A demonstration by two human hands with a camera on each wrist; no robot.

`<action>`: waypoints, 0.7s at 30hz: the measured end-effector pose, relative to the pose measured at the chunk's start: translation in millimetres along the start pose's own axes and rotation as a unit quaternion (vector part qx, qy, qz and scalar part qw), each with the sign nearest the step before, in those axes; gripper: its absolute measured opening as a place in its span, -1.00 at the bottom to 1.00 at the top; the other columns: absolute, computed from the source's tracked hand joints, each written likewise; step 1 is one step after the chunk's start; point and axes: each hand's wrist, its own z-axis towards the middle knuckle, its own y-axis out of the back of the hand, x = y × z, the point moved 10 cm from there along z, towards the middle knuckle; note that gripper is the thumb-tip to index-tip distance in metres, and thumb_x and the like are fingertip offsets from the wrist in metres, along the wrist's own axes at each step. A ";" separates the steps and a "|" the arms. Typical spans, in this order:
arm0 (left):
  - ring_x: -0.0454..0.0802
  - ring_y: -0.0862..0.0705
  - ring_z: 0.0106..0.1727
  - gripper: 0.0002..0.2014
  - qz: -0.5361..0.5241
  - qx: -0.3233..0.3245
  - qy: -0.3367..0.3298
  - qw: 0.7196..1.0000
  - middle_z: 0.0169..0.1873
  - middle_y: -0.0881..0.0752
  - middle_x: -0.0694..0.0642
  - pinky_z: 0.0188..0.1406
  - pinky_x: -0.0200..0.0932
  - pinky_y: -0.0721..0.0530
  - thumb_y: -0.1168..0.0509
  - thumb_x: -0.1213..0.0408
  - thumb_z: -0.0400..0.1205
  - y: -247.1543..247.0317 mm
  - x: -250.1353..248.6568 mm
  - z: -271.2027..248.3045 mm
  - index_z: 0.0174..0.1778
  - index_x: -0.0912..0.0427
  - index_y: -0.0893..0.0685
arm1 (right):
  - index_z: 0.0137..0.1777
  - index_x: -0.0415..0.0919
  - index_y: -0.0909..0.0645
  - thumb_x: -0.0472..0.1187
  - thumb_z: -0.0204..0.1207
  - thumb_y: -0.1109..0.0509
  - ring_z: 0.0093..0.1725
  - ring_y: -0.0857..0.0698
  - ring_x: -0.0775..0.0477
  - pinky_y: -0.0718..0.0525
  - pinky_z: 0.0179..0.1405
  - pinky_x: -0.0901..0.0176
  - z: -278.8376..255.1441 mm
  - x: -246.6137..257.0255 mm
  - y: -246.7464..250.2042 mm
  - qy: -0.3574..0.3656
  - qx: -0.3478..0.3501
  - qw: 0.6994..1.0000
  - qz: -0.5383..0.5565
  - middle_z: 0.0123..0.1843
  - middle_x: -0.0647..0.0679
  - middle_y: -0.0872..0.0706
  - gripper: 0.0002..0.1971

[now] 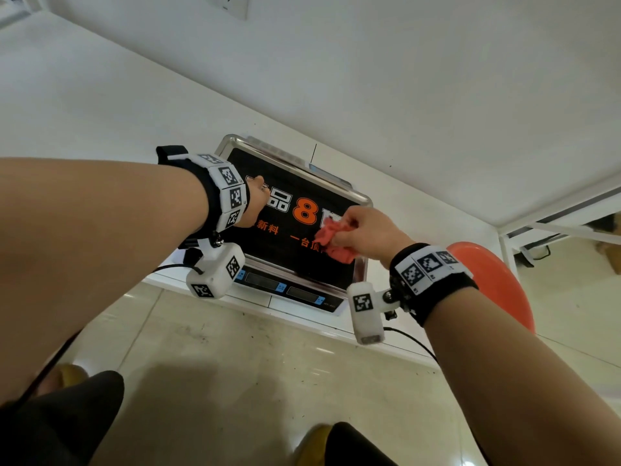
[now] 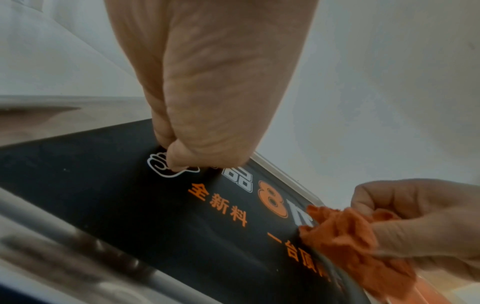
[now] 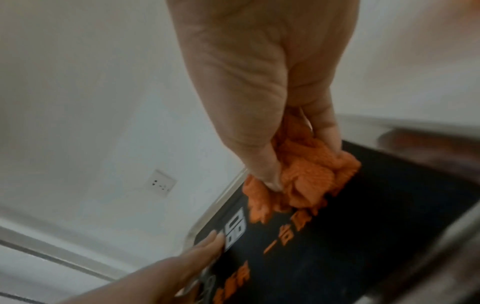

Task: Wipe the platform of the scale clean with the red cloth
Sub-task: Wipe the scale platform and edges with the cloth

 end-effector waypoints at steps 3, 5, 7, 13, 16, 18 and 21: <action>0.13 -0.38 0.53 -0.36 0.005 -0.002 0.002 1.000 0.60 -0.12 0.23 0.38 -0.10 -0.49 -0.23 0.29 0.66 1.8 -1.4 -0.8 0.64 0.27 -0.12 | -0.13 -0.20 -0.52 -0.34 0.52 -0.48 -0.38 -0.64 0.15 -0.52 -0.63 0.55 -4.7 -9.6 15.4 -0.025 -0.045 0.997 -0.061 -0.26 0.02 -0.67 -0.84; 0.12 -0.40 0.51 -0.38 0.009 -0.002 -0.002 1.000 0.58 -0.15 0.22 0.36 -0.12 -0.50 -0.22 0.29 0.66 1.3 -1.8 -0.5 0.62 0.27 -0.15 | -0.24 -0.14 -0.47 -0.42 0.55 -0.40 -0.39 -0.61 0.15 -0.56 -0.58 0.53 -9.3 -17.6 2.5 -0.055 -0.011 0.997 -0.061 -0.33 0.08 -0.64 -0.77; 0.12 -0.41 0.51 -0.39 0.010 -0.001 -0.002 1.000 0.58 -0.16 0.23 0.37 -0.12 -0.50 -0.22 0.29 0.66 1.2 -1.1 -1.2 0.62 0.27 -0.17 | -0.26 -0.17 -0.52 -0.45 0.55 -0.38 -0.36 -0.74 -0.03 -0.74 -0.35 0.25 -13.1 -22.9 -14.9 -0.077 0.043 0.995 -0.043 -0.35 0.00 -0.71 -0.77; 0.10 -0.36 0.53 -0.38 0.023 0.001 -0.002 1.000 0.59 -0.17 0.22 0.39 -0.14 -0.47 -0.21 0.30 0.67 1.7 -2.0 -1.8 0.63 0.27 -0.14 | -0.17 -0.19 -0.48 -0.39 0.54 -0.48 -0.35 -0.81 -0.14 -0.85 -0.29 -0.01 -16.2 -31.0 -6.7 -0.090 0.017 0.992 0.089 -0.32 -0.10 -0.79 -0.78; 0.11 -0.40 0.51 -0.37 0.016 0.002 0.002 1.000 0.58 -0.15 0.22 0.36 -0.13 -0.50 -0.23 0.30 0.66 2.1 -1.3 -2.0 0.63 0.27 -0.14 | -0.24 -0.20 -0.41 -0.50 0.61 -0.32 -0.66 -0.63 0.11 -0.62 -0.66 0.30 -20.7 -36.7 -2.3 -0.100 0.003 0.991 0.092 -0.61 0.06 -0.68 -0.73; 0.12 -0.41 0.50 -0.37 0.020 0.006 0.002 1.000 0.58 -0.16 0.23 0.36 -0.12 -0.51 -0.23 0.30 0.65 1.8 -1.7 -1.6 0.62 0.28 -0.15 | -0.25 -0.17 -0.46 -0.42 0.65 -0.33 -0.68 -0.60 0.15 -0.54 -0.71 0.38 -22.0 -36.2 -17.1 -0.102 0.036 0.992 0.072 -0.61 0.06 -0.64 -0.74; 0.11 -0.39 0.51 -0.38 0.023 0.006 -0.001 1.000 0.58 -0.16 0.24 0.37 -0.13 -0.49 -0.23 0.29 0.66 2.8 -3.3 -3.5 0.61 0.29 -0.16 | -0.17 -0.13 -0.51 -0.28 0.63 -0.44 -0.51 -0.73 0.11 -0.69 -0.55 0.35 -19.3 -19.8 -37.6 -0.065 0.050 0.995 0.061 -0.40 -0.02 -0.76 -0.81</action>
